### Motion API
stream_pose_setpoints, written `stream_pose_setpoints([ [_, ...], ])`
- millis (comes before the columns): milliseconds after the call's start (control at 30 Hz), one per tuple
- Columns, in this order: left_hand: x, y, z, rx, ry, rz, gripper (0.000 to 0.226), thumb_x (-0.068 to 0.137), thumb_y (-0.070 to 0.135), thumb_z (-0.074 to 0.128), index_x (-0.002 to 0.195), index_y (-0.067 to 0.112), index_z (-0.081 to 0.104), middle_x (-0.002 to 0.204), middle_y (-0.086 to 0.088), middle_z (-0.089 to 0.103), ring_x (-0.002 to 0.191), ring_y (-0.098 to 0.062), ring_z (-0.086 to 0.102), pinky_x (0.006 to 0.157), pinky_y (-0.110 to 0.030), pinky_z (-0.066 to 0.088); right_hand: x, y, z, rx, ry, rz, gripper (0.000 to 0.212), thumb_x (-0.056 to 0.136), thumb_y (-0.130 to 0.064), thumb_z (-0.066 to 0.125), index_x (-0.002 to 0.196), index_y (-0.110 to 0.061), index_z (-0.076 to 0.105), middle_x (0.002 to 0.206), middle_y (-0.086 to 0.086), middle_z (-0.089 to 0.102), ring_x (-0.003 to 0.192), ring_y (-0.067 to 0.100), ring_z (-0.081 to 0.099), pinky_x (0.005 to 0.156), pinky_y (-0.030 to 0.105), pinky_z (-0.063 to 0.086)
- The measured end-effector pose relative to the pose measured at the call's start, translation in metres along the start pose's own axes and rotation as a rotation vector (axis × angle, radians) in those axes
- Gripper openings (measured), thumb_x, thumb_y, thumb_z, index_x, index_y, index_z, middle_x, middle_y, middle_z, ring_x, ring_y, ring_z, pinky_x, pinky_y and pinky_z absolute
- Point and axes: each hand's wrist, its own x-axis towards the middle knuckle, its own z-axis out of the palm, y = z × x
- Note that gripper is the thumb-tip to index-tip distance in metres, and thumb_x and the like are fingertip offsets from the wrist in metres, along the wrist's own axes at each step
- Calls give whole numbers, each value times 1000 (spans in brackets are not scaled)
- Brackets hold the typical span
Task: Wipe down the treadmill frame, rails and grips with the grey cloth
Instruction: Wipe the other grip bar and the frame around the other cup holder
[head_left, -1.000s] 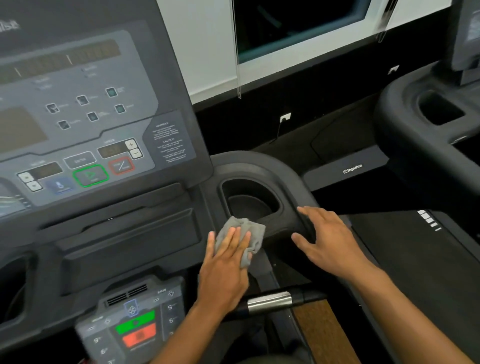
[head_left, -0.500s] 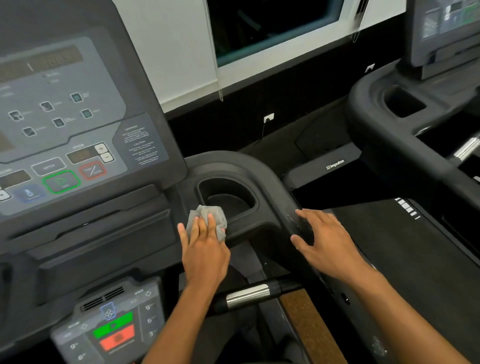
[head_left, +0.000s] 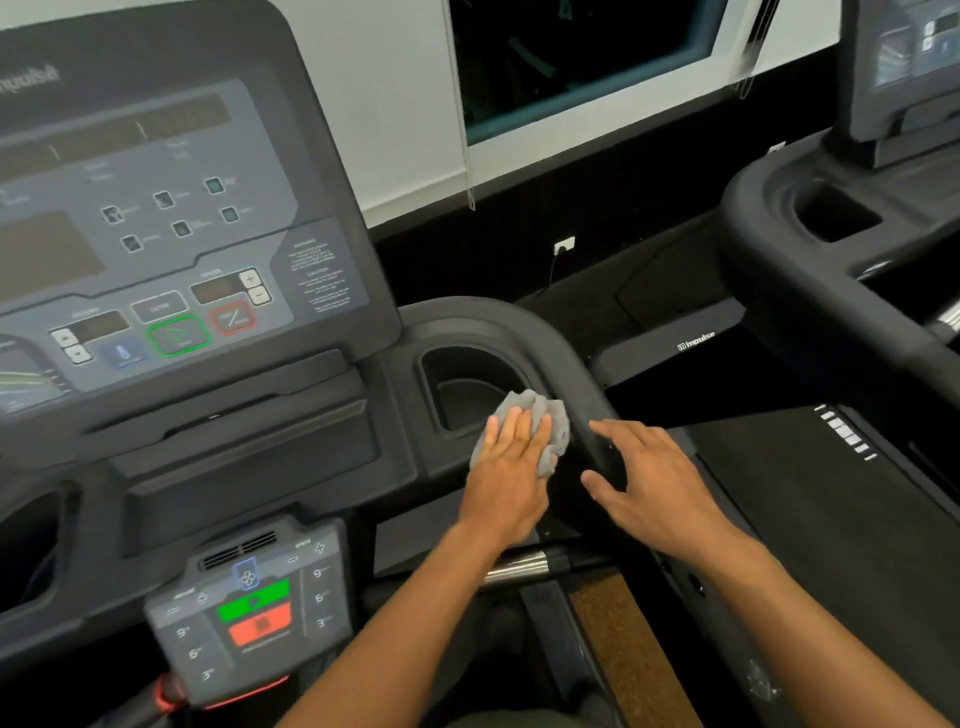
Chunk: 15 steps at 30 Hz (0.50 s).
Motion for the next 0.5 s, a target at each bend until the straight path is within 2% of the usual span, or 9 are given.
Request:
stream_pose_setpoints([
  [100, 29, 7, -11, -14, -88, 28, 92, 82, 43, 4, 168, 10, 8, 177, -12, 3, 164, -27, -1, 126, -39, -19, 0, -10, 3, 7, 11, -20, 64, 93, -45, 67, 150, -24, 47, 148, -6, 54, 134, 17, 47, 113, 30, 36],
  [200, 21, 5, -14, -50, -89, 38, 73, 99, 34, 18, 168, 13, 11, 177, -8, 5, 164, -22, 0, 132, -50, -6, 2, -13, 2, 14, 28, -15, 63, 93, -43, 67, 151, -26, 47, 149, -7, 53, 135, 16, 47, 112, 30, 36],
  [233, 10, 2, -14, -119, -80, 28, 65, 106, 30, 26, 168, 17, 16, 177, -3, 11, 163, -17, 0, 132, -49, -2, 3, -12, 2, 15, 36, -10, 63, 93, -44, 67, 151, -26, 46, 149, -7, 54, 135, 16, 47, 112, 30, 36],
  [300, -15, -10, -14, -319, -99, -58, 53, 113, 37, 27, 165, 30, 30, 171, 9, 26, 160, -7, 2, 132, -42, -7, 5, -12, 1, 23, 57, 21, 64, 93, -50, 66, 151, -27, 47, 149, -7, 54, 136, 16, 47, 112, 29, 35],
  [367, -35, -20, -22, -478, -243, -116, 50, 113, 45, 21, 155, 38, 47, 159, 13, 49, 159, -3, 13, 128, -29, -18, 6, -17, -4, 66, 64, 56, 72, 89, -63, 66, 150, -30, 48, 149, -10, 53, 137, 14, 45, 112, 27, 34],
  [400, -42, -26, -27, -528, -297, -103, 48, 114, 47, 20, 148, 42, 54, 151, 14, 58, 157, -1, 19, 127, -27, -19, 6, -21, -7, 112, 44, 70, 79, 84, -70, 66, 150, -33, 47, 149, -13, 51, 138, 11, 44, 113, 28, 34],
  [433, -48, -30, -34, -595, -322, -108, 45, 113, 48, 22, 140, 45, 59, 145, 17, 63, 155, 2, 23, 130, -29, -11, 5, -27, -11, 178, 3, 82, 85, 78, -75, 68, 151, -36, 46, 148, -17, 49, 138, 8, 42, 115, 29, 36],
  [467, -50, -32, -46, -674, -313, -123, 44, 112, 51, 26, 134, 46, 64, 139, 21, 67, 151, 3, 32, 131, -32, 6, 5, -33, -15, 260, -57, 100, 91, 72, -77, 72, 151, -41, 44, 147, -22, 47, 137, 3, 40, 115, 29, 36],
  [500, -48, -33, -59, -777, -305, -148, 43, 110, 56, 31, 127, 46, 69, 130, 23, 71, 141, 3, 48, 125, -33, 27, 6, -39, -18, 347, -129, 118, 96, 66, -79, 76, 150, -46, 43, 148, -25, 44, 138, 0, 38, 115, 29, 37],
])
